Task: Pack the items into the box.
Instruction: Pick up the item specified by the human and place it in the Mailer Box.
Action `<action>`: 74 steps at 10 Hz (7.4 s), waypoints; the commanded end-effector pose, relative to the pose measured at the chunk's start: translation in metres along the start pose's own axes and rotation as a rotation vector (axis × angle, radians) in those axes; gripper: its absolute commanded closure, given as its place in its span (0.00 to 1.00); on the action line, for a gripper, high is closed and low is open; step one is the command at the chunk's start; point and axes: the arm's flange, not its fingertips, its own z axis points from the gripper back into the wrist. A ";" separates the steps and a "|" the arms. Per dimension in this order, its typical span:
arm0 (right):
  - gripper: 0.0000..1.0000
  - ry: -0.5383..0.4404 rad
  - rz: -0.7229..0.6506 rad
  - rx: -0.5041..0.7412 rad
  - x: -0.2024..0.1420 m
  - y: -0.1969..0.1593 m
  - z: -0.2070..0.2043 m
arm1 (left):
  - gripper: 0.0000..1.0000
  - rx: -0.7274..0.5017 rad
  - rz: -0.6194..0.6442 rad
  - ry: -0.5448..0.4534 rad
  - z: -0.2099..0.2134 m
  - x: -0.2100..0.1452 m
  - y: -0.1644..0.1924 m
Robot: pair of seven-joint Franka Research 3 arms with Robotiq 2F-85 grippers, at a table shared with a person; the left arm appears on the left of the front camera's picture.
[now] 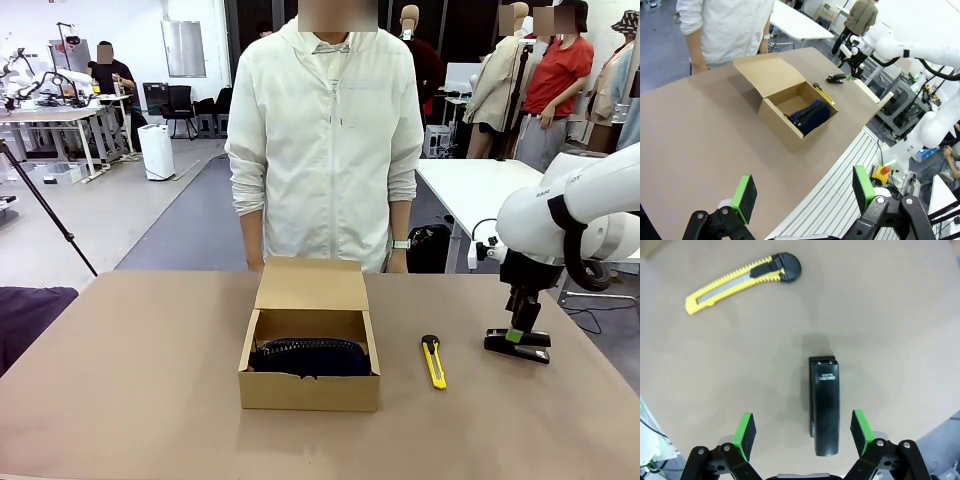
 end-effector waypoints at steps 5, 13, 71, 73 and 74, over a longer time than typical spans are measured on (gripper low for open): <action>0.00 0.043 0.106 0.057 -0.027 -0.051 -0.060 | 0.00 -0.004 -0.010 -0.006 0.000 -0.002 0.000; 1.00 0.031 0.084 0.129 -0.030 -0.048 -0.076 | 0.00 -0.004 -0.010 -0.006 0.000 -0.002 0.000; 0.00 -0.036 0.165 0.010 0.217 0.208 0.136 | 0.00 -0.004 -0.010 -0.006 0.000 -0.002 0.000; 0.00 0.099 -0.101 0.112 0.131 0.183 0.173 | 0.00 -0.004 -0.010 -0.006 0.000 -0.002 0.000; 0.00 0.070 -0.144 0.248 0.076 0.182 0.185 | 0.00 -0.004 -0.010 -0.006 0.000 -0.002 0.000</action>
